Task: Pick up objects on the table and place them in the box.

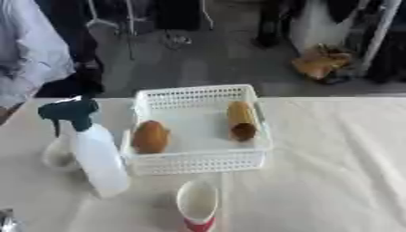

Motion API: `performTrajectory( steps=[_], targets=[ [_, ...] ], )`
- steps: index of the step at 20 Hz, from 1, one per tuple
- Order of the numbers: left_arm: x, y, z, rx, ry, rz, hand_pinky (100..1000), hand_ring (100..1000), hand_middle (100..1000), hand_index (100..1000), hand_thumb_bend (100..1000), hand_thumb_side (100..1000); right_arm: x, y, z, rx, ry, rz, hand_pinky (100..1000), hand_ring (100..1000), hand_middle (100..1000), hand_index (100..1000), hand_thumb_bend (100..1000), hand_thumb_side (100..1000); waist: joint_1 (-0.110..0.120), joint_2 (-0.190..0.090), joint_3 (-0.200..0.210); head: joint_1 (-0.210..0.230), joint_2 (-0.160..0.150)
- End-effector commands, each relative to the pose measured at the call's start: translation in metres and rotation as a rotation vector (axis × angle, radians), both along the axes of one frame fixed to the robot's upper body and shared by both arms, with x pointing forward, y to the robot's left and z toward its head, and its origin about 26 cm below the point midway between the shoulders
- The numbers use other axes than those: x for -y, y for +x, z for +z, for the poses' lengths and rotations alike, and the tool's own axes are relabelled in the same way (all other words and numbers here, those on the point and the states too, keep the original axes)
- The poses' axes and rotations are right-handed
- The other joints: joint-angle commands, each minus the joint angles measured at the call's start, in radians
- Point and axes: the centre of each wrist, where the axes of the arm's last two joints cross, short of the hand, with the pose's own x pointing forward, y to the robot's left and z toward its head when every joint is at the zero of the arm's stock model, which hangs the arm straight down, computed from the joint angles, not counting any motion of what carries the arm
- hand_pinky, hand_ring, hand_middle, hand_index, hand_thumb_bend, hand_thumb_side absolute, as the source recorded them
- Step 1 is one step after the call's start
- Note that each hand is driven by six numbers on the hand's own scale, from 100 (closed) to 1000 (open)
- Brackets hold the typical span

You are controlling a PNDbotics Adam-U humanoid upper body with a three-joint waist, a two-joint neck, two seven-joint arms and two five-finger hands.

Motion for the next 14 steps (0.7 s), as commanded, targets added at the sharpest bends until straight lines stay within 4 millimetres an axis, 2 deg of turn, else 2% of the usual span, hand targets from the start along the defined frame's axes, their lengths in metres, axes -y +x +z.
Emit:
performTrajectory(
  steps=[1, 10, 11, 12, 13, 14],
  targets=[
    [0.001, -0.002, 0.009, 0.052, 0.012, -0.013, 926, 923, 890, 938, 100, 1000, 0.000, -0.003, 0.010, 0.126, -0.019, 0.036, 710, 835, 743, 855, 100, 1000, -0.002, -0.018, 0.001, -0.002, 0.000],
    [-0.003, -0.002, 0.013, 0.049, 0.033, 0.009, 926, 925, 893, 940, 100, 1000, 0.002, -0.004, 0.011, 0.131, -0.028, 0.026, 711, 836, 744, 855, 100, 1000, 0.003, -0.021, -0.002, -0.012, -0.029],
    [-0.009, -0.003, 0.017, 0.040, 0.066, 0.041, 923, 930, 899, 948, 137, 1000, 0.003, -0.004, 0.011, 0.128, -0.031, 0.020, 712, 835, 743, 854, 100, 1000, 0.004, -0.025, -0.001, -0.016, -0.026],
    [-0.014, -0.004, 0.022, 0.028, 0.090, 0.073, 923, 930, 899, 948, 137, 1000, 0.004, -0.005, 0.011, 0.125, -0.033, 0.016, 712, 835, 743, 854, 100, 1000, 0.004, -0.027, -0.002, -0.018, -0.024],
    [-0.021, -0.006, 0.028, 0.013, 0.134, 0.118, 914, 934, 909, 964, 228, 1000, 0.005, -0.005, 0.010, 0.121, -0.036, 0.010, 712, 835, 743, 853, 100, 1000, 0.006, -0.032, 0.001, -0.020, -0.019],
    [-0.026, -0.007, 0.034, -0.007, 0.169, 0.160, 914, 934, 909, 964, 228, 1000, 0.006, -0.005, 0.010, 0.117, -0.038, 0.005, 712, 835, 743, 853, 100, 1000, 0.007, -0.035, 0.002, -0.020, -0.015]
  ],
)
